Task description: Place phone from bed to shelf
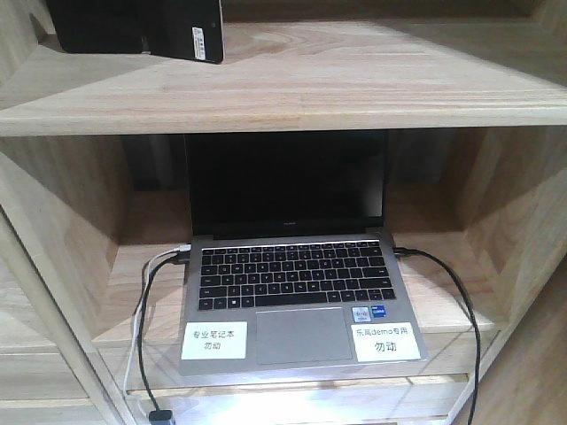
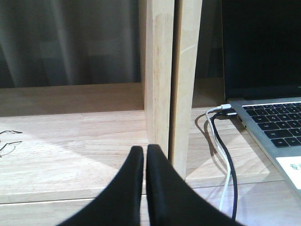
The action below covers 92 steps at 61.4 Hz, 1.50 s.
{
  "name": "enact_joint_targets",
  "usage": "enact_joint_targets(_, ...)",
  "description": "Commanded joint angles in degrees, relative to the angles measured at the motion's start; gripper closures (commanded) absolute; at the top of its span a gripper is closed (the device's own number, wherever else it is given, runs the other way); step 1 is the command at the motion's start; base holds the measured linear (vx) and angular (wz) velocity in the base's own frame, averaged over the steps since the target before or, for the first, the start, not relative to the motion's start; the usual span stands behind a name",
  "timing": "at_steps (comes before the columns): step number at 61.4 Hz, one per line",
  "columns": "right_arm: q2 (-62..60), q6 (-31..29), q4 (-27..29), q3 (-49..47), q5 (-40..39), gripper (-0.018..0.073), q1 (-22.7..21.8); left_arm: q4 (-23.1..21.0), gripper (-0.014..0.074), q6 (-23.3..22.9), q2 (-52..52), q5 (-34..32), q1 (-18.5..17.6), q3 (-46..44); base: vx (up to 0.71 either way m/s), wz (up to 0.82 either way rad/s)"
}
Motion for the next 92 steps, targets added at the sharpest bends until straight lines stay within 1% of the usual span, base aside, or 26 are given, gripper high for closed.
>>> enact_joint_targets(1, -0.45, -0.39, 0.15, 0.24, -2.39, 0.0564, -0.16, -0.40, 0.0596, -0.22, -0.30, -4.18, -0.18, 0.13, 0.00, 0.00)
enact_joint_targets(11, -0.45, -0.15, -0.53, 0.24, -2.51, 0.0564, -0.16, -0.40, 0.0596, -0.22, -0.30, -4.18, -0.18, 0.13, 0.00, 0.00)
enact_joint_targets(13, -0.45, 0.42, -1.64, 0.24, -2.51, 0.0564, -0.16, -0.40, 0.0596, -0.22, -0.30, -4.18, -0.18, 0.13, 0.00, 0.00)
enact_joint_targets(17, -0.45, 3.41, -5.75, 0.24, -2.51, 0.0564, -0.16, -0.40, 0.0596, -0.22, -0.30, -4.18, -0.18, 0.13, 0.00, 0.00)
enact_joint_targets(20, -0.45, 7.51, -9.49, 0.24, -2.55, 0.0564, -0.16, -0.40, 0.0596, -0.22, -0.30, -4.18, -0.18, 0.13, 0.00, 0.00)
enact_joint_targets(25, -0.45, 16.90, -19.31, 0.24, -2.55, 0.0564, -0.16, -0.40, 0.0596, -0.22, -0.30, -4.18, -0.18, 0.13, 0.00, 0.00)
enact_joint_targets(26, -0.45, 19.41, -21.00, 0.24, -2.55, 0.0564, -0.16, -0.40, 0.0596, -0.22, -0.30, -4.18, -0.18, 0.13, 0.00, 0.00)
enact_joint_targets(36, -0.45, 37.45, -38.91, 0.24, -2.57, 0.0564, -0.16, -0.40, 0.0596, -0.22, -0.30, -4.18, -0.18, 0.13, 0.00, 0.00)
enact_joint_targets(41, -0.45, 45.35, -45.04, 0.30, -2.57, 0.0564, -0.34, -0.40, 0.0596, -0.22, -0.30, -4.18, -0.18, 0.13, 0.00, 0.00)
enact_joint_targets(46, -0.45, 50.04, -48.87, 0.35, -2.51, 0.0564, -1.33, -0.40, 0.0596, -0.22, -0.30, -4.18, -0.18, 0.13, 0.00, 0.00)
enact_joint_targets(49, -0.45, 51.17, -49.59, 0.35, -2.51, 0.0564, -2.38, -0.40, 0.0596, -0.22, -0.30, -4.18, -0.18, 0.13, 0.00, 0.00)
enact_joint_targets(55, -0.45, 51.14, -49.59, 0.35, -2.51, 0.0564, -3.66, -0.40, 0.0596, -0.22, -0.30, -4.18, -0.18, 0.13, 0.00, 0.00)
enact_joint_targets(74, -0.45, 50.48, -49.59, 0.35, -2.51, 0.0564, -3.66, -0.40, 0.0596, -0.22, -0.30, -4.18, -0.18, 0.13, 0.00, 0.00)
enact_joint_targets(87, -0.45, 47.15, -49.59, 0.35, -2.51, 0.0564, -3.66, -0.40, 0.0596, -0.22, -0.30, -4.18, -0.18, 0.13, 0.00, 0.00)
enact_joint_targets(92, -0.45, 47.08, -49.59, 0.35, -2.51, 0.0564, -3.66, -0.40, 0.0596, -0.22, -0.30, -4.18, -0.18, 0.13, 0.00, 0.00)
